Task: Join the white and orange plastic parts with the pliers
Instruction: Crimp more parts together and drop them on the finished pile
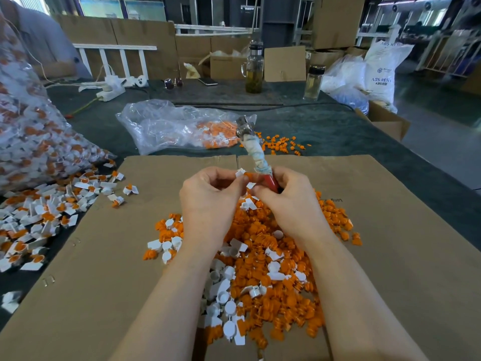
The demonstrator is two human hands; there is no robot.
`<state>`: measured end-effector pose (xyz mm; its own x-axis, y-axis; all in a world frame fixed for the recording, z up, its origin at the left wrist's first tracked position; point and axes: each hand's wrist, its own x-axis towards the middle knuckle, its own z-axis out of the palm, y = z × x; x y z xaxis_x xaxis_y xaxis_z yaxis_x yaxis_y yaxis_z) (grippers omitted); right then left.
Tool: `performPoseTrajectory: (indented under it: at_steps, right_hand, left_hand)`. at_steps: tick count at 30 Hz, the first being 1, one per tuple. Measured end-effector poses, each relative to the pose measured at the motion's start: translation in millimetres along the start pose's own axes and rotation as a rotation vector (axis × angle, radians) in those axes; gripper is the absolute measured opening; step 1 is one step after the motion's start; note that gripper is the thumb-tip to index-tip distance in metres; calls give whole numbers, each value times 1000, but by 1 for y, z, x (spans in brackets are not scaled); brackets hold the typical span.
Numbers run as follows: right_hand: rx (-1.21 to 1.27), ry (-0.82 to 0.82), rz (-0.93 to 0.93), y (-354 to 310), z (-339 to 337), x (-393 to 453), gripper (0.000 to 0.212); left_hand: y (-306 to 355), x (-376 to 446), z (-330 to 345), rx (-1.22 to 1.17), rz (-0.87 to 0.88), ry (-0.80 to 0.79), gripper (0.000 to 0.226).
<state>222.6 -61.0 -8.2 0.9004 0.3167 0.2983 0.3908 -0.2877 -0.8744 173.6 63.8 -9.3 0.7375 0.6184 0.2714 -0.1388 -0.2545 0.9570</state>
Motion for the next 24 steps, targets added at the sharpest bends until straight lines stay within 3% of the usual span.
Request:
performPoseTrajectory:
  at_steps: [5,9,14,20,24]
  right_hand:
    - [121,-172,143,2,-16,-2,12]
    - [35,-304,167,5,-27,-2,13]
    - [-44,-428,173,6,-29,-3,17]
    - [-95,-474,213,5,-29,-4,48]
    - [-111,-473,165,2,-26,-4,32]
  left_hand:
    - [1,6,-7,-238,-125,0,9]
    - [3,10,-15,-403,-157,-8,9]
    - [4,12,-21,-462,-152,-6,8]
    - [5,12,-22,-456,-142,-25,8]
    - [4,14,-23,-472,-148,-34,8]
